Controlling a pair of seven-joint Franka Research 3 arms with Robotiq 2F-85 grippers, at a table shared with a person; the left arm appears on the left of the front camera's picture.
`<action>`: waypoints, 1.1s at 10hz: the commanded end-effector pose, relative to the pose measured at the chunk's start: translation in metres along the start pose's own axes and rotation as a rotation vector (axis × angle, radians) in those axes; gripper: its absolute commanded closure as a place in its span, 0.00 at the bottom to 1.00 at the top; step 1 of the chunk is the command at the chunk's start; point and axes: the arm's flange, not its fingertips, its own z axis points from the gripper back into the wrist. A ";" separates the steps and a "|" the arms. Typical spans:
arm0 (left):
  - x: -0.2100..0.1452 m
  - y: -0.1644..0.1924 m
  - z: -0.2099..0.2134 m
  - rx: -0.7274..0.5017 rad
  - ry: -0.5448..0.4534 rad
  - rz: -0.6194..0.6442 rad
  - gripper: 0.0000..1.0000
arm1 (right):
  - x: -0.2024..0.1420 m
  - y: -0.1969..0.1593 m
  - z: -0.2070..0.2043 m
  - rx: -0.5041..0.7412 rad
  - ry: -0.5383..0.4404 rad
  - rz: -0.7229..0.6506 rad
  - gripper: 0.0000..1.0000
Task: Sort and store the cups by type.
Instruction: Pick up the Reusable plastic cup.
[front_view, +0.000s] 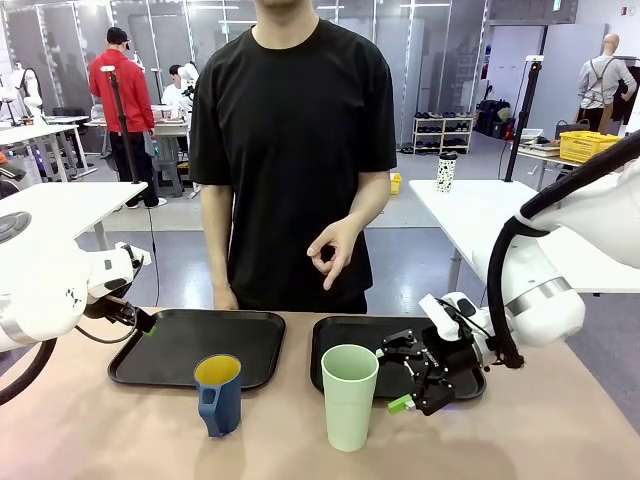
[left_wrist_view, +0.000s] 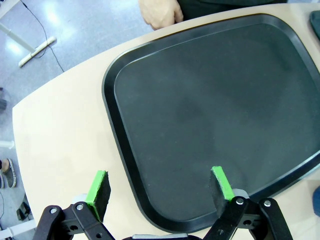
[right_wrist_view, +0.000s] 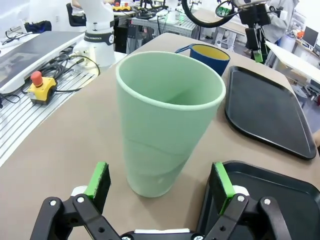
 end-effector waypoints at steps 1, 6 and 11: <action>0.001 0.000 0.001 0.002 -0.001 -0.007 0.00 | -0.025 0.000 -0.013 0.036 -0.032 0.044 0.00; 0.001 0.000 0.001 0.002 -0.001 -0.007 0.00 | -0.029 -0.009 -0.026 0.118 -0.064 0.054 0.00; 0.001 0.000 0.001 0.002 -0.001 -0.007 0.00 | -0.029 -0.022 -0.045 0.172 -0.090 0.055 0.00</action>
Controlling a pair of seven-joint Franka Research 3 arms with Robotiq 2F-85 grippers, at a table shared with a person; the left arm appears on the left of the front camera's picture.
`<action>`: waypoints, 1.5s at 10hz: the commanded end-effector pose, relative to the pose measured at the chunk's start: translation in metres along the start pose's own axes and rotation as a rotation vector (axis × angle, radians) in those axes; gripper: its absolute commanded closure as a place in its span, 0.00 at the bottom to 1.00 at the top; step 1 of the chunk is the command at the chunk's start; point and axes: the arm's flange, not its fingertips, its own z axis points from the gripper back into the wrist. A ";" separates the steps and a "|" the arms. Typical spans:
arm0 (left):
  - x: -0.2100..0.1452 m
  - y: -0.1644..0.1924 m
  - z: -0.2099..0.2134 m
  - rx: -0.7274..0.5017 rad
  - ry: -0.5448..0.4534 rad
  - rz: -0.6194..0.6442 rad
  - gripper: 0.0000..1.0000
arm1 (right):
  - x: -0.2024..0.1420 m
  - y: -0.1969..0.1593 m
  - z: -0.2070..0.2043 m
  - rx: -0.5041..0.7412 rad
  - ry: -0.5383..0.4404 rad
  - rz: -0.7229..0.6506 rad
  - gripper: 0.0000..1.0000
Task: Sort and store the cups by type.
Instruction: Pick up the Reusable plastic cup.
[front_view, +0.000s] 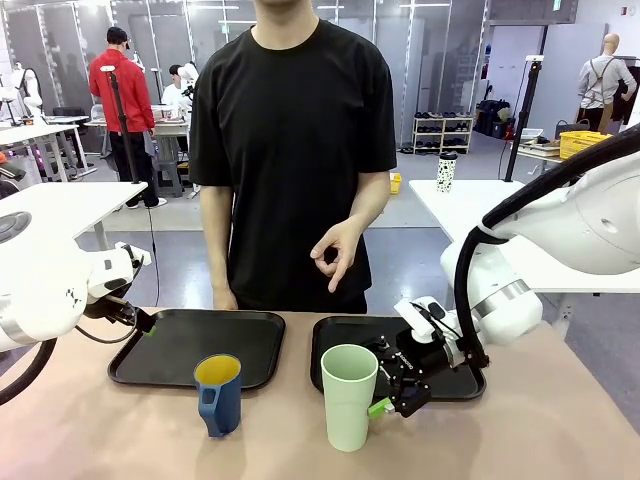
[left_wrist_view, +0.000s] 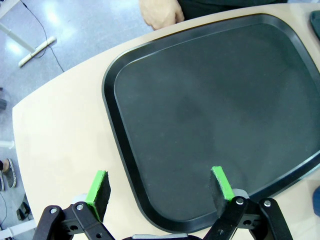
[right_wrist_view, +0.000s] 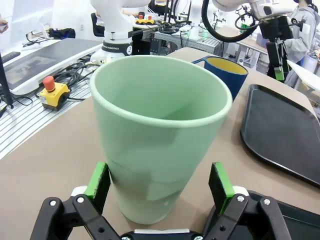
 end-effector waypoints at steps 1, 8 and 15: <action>0.001 0.000 0.001 0.002 -0.001 -0.007 0.00 | -0.015 0.007 -0.008 0.052 -0.012 0.034 0.00; 0.001 0.000 0.001 0.002 -0.001 -0.007 0.00 | -0.017 -0.001 -0.037 0.131 -0.094 0.040 0.00; 0.001 0.000 0.001 0.002 -0.001 -0.007 0.00 | -0.021 -0.006 -0.048 0.158 -0.129 0.046 0.12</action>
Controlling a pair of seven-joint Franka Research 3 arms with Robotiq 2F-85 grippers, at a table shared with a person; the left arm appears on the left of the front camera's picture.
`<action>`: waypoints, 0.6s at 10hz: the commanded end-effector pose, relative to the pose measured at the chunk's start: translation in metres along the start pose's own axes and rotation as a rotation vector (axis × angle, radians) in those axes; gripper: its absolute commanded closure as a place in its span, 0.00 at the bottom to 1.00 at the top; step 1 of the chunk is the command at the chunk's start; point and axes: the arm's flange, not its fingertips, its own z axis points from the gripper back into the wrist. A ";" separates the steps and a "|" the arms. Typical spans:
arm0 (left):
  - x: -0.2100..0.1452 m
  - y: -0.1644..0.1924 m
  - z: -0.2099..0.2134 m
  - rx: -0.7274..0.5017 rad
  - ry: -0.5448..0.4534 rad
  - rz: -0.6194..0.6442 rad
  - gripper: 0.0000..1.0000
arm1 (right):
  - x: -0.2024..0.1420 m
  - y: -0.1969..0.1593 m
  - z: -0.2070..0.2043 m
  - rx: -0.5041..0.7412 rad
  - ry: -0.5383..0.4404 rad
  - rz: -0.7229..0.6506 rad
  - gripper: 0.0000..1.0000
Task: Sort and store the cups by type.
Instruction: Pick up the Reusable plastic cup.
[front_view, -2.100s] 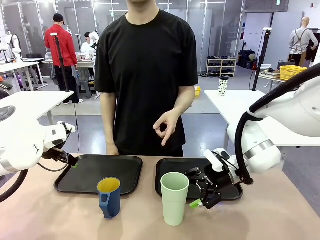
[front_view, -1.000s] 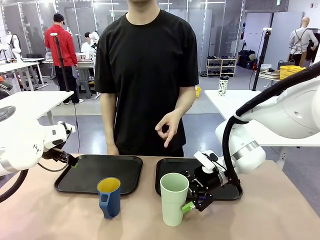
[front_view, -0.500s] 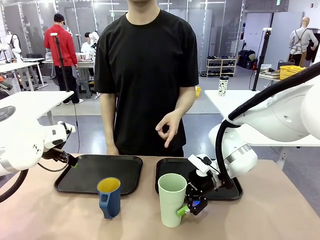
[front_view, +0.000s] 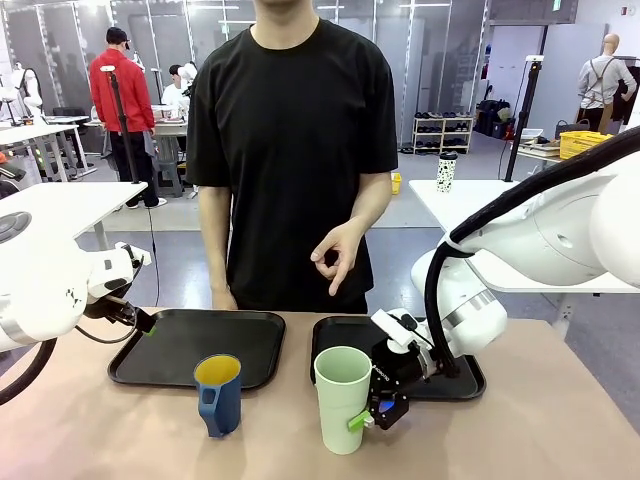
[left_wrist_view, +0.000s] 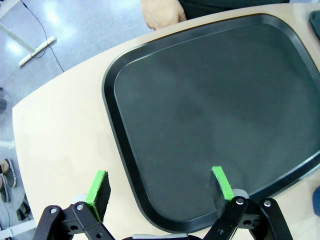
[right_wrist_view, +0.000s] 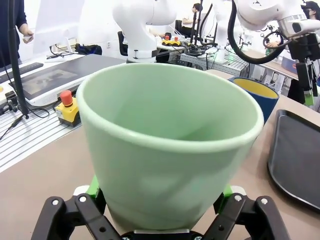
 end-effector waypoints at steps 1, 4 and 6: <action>0.001 0.000 0.001 0.002 -0.001 -0.007 0.00 | -0.011 0.009 -0.001 0.017 -0.022 0.042 0.22; 0.001 0.000 0.001 0.002 -0.001 -0.007 0.00 | -0.007 0.009 0.001 0.008 -0.006 0.014 0.48; 0.001 0.000 0.001 0.002 -0.001 -0.007 0.00 | 0.010 0.009 0.001 0.010 0.004 -0.002 0.48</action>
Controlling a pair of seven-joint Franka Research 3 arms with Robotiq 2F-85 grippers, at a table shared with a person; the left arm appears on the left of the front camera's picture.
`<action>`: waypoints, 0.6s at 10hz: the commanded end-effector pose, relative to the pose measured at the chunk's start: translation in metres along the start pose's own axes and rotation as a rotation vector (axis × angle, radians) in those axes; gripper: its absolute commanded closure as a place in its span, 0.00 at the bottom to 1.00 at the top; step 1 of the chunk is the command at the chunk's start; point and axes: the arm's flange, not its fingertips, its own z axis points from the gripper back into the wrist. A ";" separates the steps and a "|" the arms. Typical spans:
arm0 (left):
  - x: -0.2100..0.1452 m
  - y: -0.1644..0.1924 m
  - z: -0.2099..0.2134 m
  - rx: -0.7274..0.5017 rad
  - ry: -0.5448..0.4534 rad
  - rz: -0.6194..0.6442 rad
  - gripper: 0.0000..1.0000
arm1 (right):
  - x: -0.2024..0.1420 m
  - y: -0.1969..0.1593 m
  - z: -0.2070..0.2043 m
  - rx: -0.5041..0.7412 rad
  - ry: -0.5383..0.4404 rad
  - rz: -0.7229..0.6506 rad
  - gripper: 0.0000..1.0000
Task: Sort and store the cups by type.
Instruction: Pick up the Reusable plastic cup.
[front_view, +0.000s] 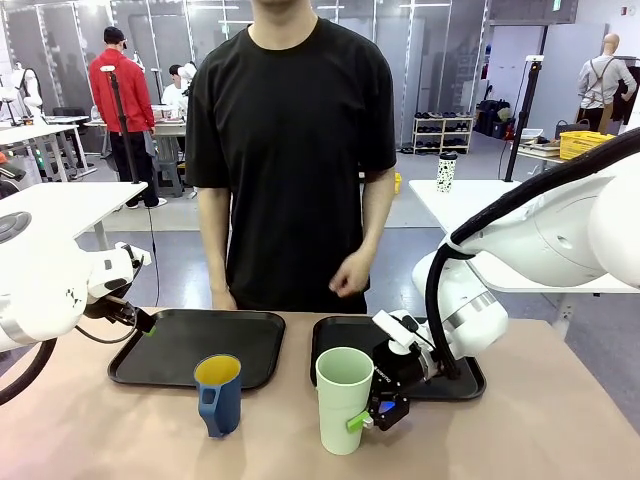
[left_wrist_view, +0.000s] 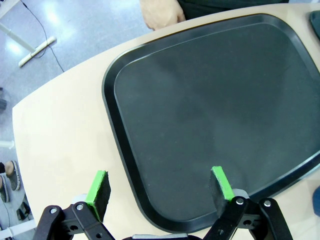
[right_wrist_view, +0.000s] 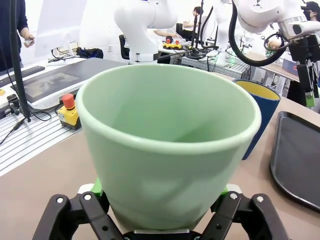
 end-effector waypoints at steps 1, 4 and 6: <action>0.001 0.000 0.001 0.002 -0.001 -0.007 0.00 | 0.026 0.008 0.001 -0.017 0.048 -0.014 0.48; 0.001 0.000 0.001 0.002 -0.001 -0.007 0.00 | 0.074 0.013 0.001 -0.067 0.070 -0.009 0.48; 0.001 0.000 0.001 0.002 -0.001 -0.007 0.00 | 0.085 0.013 0.002 -0.066 0.068 -0.013 0.48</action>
